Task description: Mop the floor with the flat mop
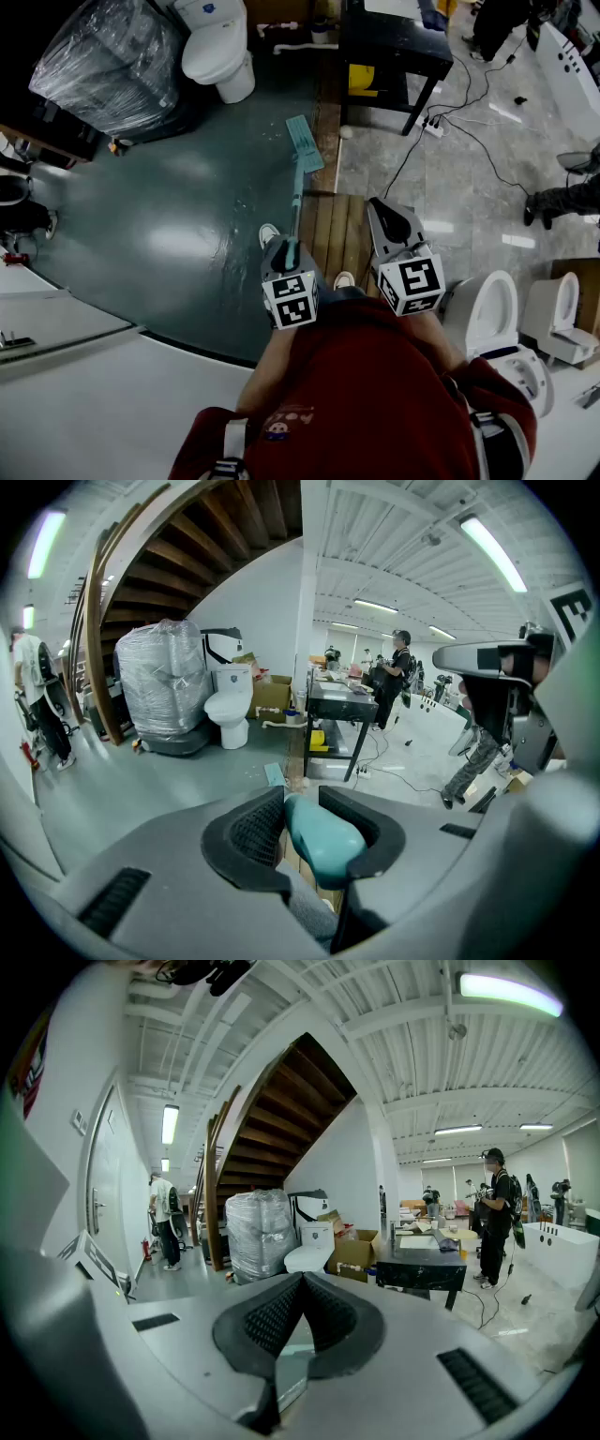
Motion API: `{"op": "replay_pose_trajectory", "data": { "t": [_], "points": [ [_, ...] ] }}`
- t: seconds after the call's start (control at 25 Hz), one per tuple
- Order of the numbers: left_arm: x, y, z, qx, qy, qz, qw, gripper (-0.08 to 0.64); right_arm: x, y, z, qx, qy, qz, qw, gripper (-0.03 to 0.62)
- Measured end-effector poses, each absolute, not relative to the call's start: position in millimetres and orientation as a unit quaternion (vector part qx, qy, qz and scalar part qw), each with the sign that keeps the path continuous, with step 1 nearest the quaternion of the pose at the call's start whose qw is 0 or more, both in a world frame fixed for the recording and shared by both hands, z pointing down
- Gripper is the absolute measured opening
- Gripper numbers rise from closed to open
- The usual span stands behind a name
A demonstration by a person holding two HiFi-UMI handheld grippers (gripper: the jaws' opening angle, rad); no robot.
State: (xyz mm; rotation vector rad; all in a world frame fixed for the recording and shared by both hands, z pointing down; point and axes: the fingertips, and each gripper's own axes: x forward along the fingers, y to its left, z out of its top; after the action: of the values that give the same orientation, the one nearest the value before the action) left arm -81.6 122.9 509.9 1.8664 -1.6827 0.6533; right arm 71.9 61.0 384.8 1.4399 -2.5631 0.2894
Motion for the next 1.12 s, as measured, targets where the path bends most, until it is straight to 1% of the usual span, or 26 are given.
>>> {"op": "replay_pose_trajectory", "data": {
  "t": [0.4, 0.68, 1.12],
  "points": [
    [-72.7, 111.1, 507.9, 0.695, -0.621, 0.244, 0.267, 0.13, 77.6, 53.1, 388.2, 0.488, -0.861, 0.104, 0.095, 0.018],
    [-73.0, 97.4, 511.4, 0.699, -0.619, 0.245, 0.261, 0.13, 78.8, 41.7, 394.5, 0.496, -0.855, 0.124, 0.083, 0.018],
    [-83.1, 70.7, 522.6, 0.696, -0.618, 0.255, 0.262, 0.13, 60.6, 19.1, 409.2, 0.49, -0.857, 0.131, 0.09, 0.018]
  ]
}}
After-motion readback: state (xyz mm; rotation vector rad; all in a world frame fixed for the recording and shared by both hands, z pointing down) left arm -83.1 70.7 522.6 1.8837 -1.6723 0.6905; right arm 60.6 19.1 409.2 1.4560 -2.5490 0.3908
